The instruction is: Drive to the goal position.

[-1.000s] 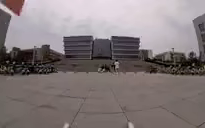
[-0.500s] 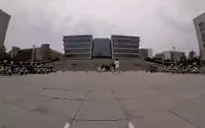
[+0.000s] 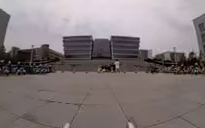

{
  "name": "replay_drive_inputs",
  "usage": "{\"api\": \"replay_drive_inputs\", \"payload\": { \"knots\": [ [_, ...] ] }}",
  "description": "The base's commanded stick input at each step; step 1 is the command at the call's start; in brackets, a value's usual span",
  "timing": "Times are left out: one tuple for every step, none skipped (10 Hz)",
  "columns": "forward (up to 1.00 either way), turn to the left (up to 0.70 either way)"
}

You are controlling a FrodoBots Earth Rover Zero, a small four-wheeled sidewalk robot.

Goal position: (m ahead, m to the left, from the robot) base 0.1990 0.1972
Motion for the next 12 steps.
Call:
{"api": "replay_drive_inputs", "payload": {
  "knots": [
    [0.5, 0.0],
    [0.5, 0.0],
    [0.5, 0.0],
    [0.5, 0.0],
    [0.5, 0.0],
    [0.5, 0.0],
    [0.5, 0.0],
    [0.5, 0.0],
    [0.5, 0.0],
    [0.5, 0.0],
    [0.5, 0.0],
    [0.5, 0.0]
  ]
}}
